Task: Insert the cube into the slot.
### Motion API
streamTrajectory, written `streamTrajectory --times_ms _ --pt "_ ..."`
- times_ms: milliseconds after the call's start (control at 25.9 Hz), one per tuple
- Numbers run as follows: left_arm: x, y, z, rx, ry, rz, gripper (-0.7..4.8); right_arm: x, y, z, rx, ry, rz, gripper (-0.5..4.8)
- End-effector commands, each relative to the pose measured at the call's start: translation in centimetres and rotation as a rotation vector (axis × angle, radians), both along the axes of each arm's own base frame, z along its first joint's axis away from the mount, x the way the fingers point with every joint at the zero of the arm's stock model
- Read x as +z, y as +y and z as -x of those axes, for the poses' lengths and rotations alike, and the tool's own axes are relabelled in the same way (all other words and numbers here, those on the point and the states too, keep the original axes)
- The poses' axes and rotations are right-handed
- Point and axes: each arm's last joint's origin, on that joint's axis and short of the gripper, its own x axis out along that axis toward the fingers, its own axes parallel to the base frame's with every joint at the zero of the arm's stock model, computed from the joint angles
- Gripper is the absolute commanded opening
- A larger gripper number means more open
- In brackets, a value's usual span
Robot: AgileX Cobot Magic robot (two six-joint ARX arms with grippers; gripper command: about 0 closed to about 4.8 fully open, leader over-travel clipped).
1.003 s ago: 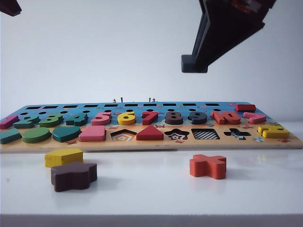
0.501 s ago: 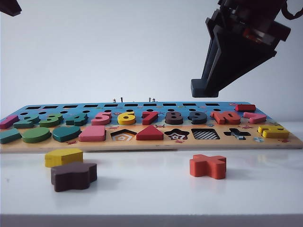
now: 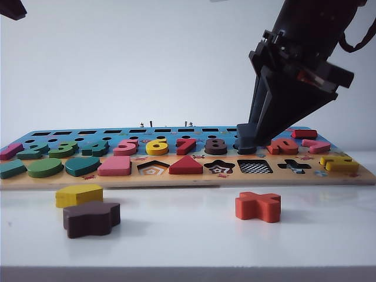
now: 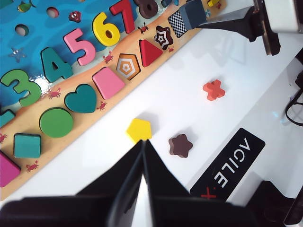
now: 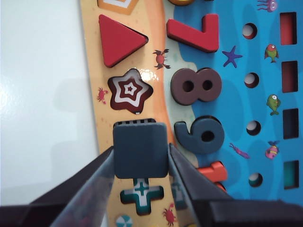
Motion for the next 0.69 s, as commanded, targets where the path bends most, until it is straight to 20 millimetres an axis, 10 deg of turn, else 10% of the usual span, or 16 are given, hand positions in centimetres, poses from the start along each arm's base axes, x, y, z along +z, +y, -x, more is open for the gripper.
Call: streamTrajectory --times_ms 39,694 --pt "0.18 -0.02 -0.02 -0.005 -0.010 0.010 0.17 0.14 0.09 -0.29 0.004 -0.018 -0.014 1.92" --pt "0.19 -0.03 -0.02 -0.005 -0.010 0.011 0.17 -0.75 0.22 -0.55 0.001 0.005 0.007 1.91"
